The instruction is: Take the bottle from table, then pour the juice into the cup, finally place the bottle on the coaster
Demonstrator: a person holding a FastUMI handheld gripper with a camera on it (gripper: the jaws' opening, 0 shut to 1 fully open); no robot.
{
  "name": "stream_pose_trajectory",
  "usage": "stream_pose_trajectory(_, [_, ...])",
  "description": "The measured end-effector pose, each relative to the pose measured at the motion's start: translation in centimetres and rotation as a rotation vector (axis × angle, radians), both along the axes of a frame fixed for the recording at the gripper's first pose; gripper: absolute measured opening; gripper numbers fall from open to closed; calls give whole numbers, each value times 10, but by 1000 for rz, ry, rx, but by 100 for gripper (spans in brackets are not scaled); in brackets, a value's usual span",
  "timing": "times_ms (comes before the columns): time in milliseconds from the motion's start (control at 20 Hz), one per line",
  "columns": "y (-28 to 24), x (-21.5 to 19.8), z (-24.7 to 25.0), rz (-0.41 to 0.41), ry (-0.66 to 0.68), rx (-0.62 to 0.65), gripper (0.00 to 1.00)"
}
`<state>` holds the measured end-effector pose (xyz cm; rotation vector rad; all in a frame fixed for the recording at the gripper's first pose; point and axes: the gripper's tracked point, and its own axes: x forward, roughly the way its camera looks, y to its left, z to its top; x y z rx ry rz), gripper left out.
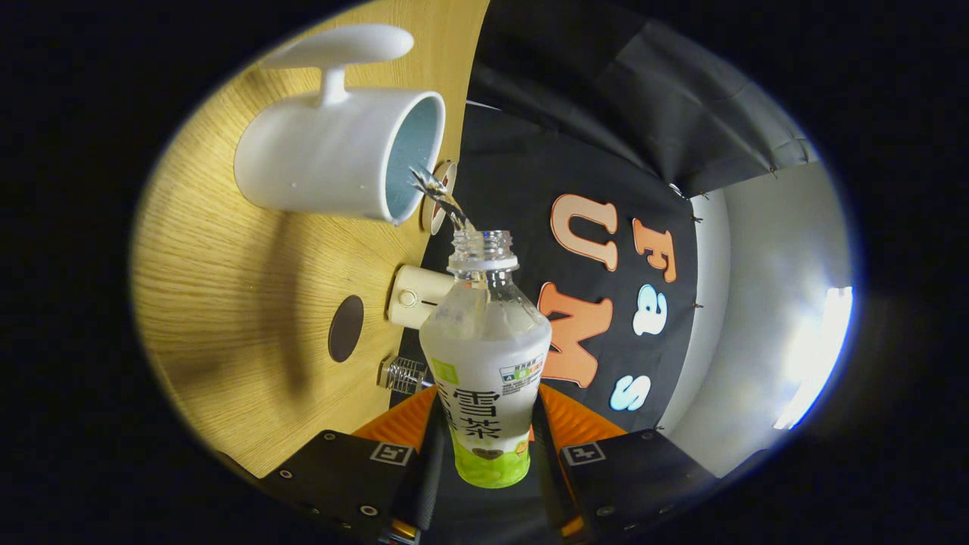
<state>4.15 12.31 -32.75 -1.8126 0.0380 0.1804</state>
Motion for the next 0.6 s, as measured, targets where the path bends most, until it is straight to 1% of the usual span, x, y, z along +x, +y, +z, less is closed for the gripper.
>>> stream_pose_trajectory(600, [12, 0, 13, 62, -67, -60, 57])
